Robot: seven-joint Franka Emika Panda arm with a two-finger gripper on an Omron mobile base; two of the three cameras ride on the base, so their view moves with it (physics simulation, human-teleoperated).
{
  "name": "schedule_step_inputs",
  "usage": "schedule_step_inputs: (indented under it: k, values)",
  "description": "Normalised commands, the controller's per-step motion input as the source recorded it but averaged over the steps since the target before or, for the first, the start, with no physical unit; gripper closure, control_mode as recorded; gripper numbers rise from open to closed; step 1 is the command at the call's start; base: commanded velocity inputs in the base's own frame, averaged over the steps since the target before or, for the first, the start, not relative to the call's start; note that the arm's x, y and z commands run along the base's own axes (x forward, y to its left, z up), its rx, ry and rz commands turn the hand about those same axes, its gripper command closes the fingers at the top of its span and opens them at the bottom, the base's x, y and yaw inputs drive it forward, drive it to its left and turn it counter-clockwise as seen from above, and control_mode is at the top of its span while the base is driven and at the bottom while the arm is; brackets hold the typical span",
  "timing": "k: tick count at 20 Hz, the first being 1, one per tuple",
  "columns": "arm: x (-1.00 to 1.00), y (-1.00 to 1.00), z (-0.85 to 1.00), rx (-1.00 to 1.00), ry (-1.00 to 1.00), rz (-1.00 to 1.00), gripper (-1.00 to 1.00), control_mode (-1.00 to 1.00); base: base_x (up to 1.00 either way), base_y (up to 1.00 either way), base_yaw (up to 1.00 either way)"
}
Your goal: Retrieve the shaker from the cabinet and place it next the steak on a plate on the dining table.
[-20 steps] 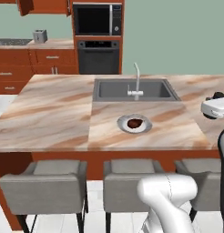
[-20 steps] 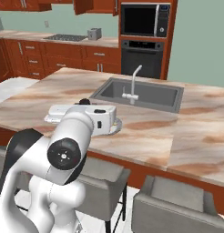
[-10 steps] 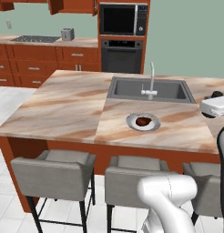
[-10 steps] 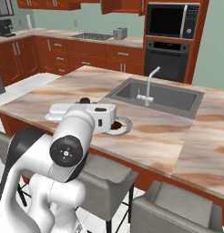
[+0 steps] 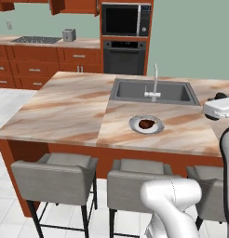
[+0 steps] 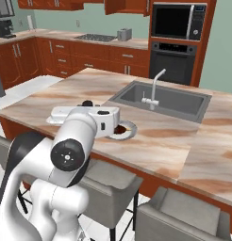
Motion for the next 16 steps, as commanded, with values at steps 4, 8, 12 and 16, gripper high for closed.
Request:
schedule_step_inputs:
  k: [4,8,12,16]
  values:
    - [0.41,-0.26,-0.05,0.03,0.0,0.12,1.0,-1.0,0.06,-0.05,0.02]
    - [0.67,-0.44,-0.01,0.08,0.06,0.24,1.0,-1.0,0.0,0.0,0.0]
    - [0.51,-0.35,0.0,0.01,0.11,0.16,1.0,-1.0,0.0,0.0,0.0]
    - [0.39,-0.3,-0.15,-0.04,0.06,0.11,1.0,-1.0,0.0,0.0,0.0]
